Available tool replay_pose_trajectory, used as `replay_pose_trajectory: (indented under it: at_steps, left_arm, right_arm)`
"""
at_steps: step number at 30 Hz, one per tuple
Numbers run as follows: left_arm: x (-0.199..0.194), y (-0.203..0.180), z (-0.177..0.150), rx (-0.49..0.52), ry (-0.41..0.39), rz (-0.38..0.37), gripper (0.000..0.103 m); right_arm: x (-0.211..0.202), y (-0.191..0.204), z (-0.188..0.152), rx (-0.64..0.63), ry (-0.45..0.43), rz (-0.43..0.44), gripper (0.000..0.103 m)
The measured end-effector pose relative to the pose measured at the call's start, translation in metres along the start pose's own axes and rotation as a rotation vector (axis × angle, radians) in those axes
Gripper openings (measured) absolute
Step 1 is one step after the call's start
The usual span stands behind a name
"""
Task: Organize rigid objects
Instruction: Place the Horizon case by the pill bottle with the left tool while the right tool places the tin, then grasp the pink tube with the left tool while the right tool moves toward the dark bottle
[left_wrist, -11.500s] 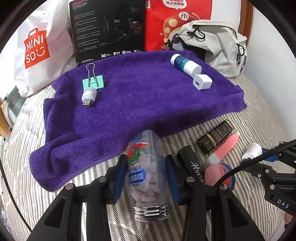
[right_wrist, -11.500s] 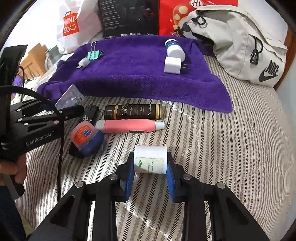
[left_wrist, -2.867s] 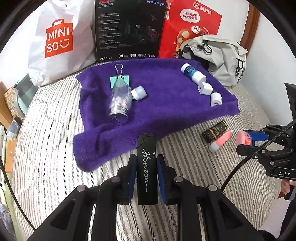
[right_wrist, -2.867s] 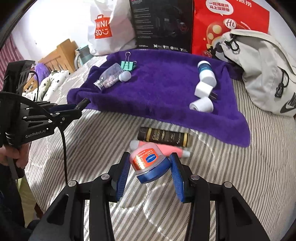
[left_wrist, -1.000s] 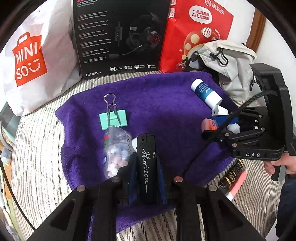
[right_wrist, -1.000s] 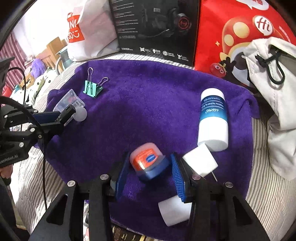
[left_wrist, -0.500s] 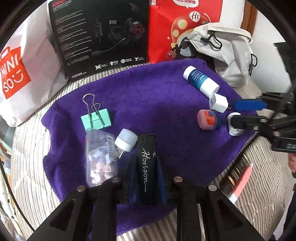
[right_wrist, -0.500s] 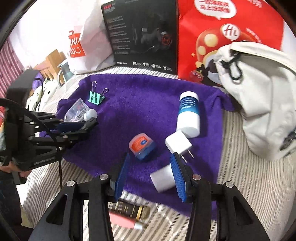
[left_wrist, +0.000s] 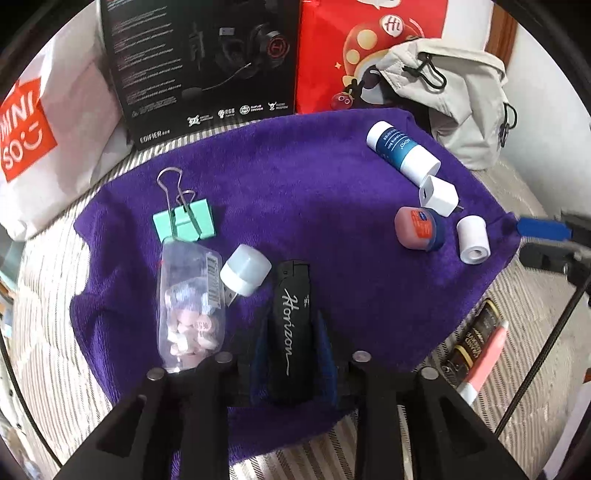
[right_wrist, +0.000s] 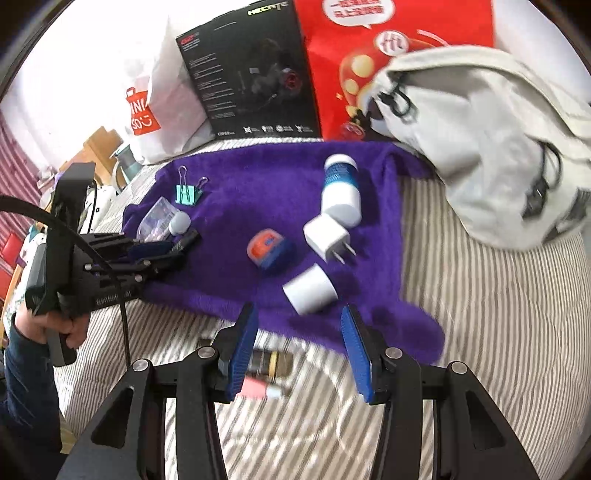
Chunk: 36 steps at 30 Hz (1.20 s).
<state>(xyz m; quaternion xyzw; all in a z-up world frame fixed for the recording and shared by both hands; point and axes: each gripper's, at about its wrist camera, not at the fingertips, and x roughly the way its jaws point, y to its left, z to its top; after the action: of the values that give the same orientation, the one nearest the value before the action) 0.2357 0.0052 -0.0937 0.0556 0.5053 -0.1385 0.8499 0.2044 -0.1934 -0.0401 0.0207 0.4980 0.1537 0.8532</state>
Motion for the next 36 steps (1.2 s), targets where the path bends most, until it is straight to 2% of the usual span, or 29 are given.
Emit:
replay_pose_trajectory:
  at_steps: [1, 3, 7, 10, 12, 17, 22, 28, 30, 36]
  left_arm:
    - [-0.001, 0.001, -0.001, -0.012, 0.002, -0.004, 0.03]
    - [-0.004, 0.002, -0.003, -0.026, 0.01, 0.006, 0.041]
    - [-0.028, -0.009, -0.009, -0.003, -0.017, 0.085, 0.043]
    - [-0.053, -0.028, -0.015, 0.039, -0.061, 0.073, 0.047]
    - [-0.066, -0.046, -0.022, 0.08, -0.087, 0.06, 0.056]
    - [-0.062, -0.092, -0.036, 0.194, -0.077, 0.001, 0.056]
    - [-0.043, -0.117, -0.041, 0.239, -0.047, -0.047, 0.056]
    - [-0.026, -0.123, -0.032, 0.244, -0.024, -0.049, 0.056]
    - [-0.021, -0.124, -0.031, 0.264, -0.012, -0.026, 0.056]
    - [-0.017, -0.113, -0.022, 0.242, -0.005, -0.068, 0.056]
  right_arm:
    - [-0.003, -0.002, -0.003, 0.008, -0.003, 0.001, 0.047]
    - [-0.012, -0.005, -0.012, 0.03, -0.01, 0.013, 0.047]
    - [-0.028, -0.012, -0.027, 0.052, -0.029, -0.004, 0.054]
    - [-0.036, -0.015, -0.036, 0.069, -0.032, -0.01, 0.054]
    - [-0.04, -0.018, -0.041, 0.081, -0.035, -0.009, 0.054]
    - [-0.046, -0.025, -0.056, 0.107, -0.024, -0.031, 0.054]
    - [-0.056, -0.033, -0.071, 0.13, -0.013, -0.055, 0.054]
    - [-0.063, -0.042, -0.082, 0.164, -0.014, -0.064, 0.054]
    - [-0.063, -0.043, -0.084, 0.163, -0.011, -0.063, 0.054]
    - [-0.054, -0.044, -0.087, 0.167, 0.012, -0.055, 0.055]
